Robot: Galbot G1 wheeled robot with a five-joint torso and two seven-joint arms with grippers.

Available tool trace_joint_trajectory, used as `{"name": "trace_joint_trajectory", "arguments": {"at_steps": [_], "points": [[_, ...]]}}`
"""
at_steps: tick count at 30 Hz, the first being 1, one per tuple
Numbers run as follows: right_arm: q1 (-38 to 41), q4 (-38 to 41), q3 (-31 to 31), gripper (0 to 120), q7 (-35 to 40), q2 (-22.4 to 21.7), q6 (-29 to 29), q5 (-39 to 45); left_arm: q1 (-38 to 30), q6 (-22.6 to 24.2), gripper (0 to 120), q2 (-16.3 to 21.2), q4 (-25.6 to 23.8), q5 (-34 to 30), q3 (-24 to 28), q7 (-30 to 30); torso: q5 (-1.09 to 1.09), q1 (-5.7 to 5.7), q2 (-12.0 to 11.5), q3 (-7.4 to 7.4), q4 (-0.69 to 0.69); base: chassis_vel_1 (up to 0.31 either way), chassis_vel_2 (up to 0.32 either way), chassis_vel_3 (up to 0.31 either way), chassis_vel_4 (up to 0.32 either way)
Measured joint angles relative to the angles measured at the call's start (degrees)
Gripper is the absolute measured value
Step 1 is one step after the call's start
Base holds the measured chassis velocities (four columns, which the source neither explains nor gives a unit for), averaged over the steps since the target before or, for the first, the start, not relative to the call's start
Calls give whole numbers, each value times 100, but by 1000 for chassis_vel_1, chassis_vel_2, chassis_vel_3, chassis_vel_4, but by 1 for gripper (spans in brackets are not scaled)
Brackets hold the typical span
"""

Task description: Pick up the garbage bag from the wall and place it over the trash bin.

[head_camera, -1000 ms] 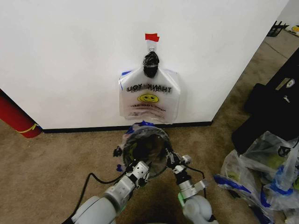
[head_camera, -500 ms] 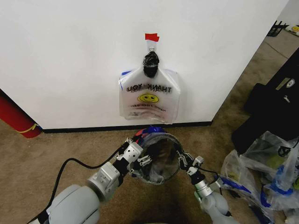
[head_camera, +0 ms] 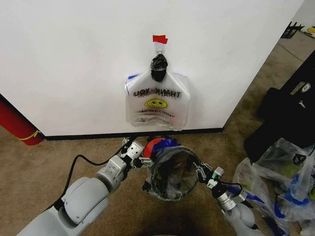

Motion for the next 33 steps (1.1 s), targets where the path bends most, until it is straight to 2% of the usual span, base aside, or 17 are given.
{"name": "trace_joint_trajectory", "arguments": {"at_steps": [10,22,27,33], "points": [[-8,16,45,0,-158,-25,57,-35,-191,90,100,-71,223,31,110,42,0,0,0,0,0,0,0,0,0],[-120,186,68,0,-471,-55,67,-74,-565,-35,100,-240,1026,192,215,18,-1,0,0,0,0,0,0,0,0],[-132,185,41,0,-342,-30,68,-59,-489,-61,100,-242,936,159,205,66,-1,0,0,0,0,0,0,0,0],[-151,151,-154,0,375,32,-26,204,-256,-149,100,-237,646,154,102,108,0,0,0,-1,0,0,0,0,0]]}}
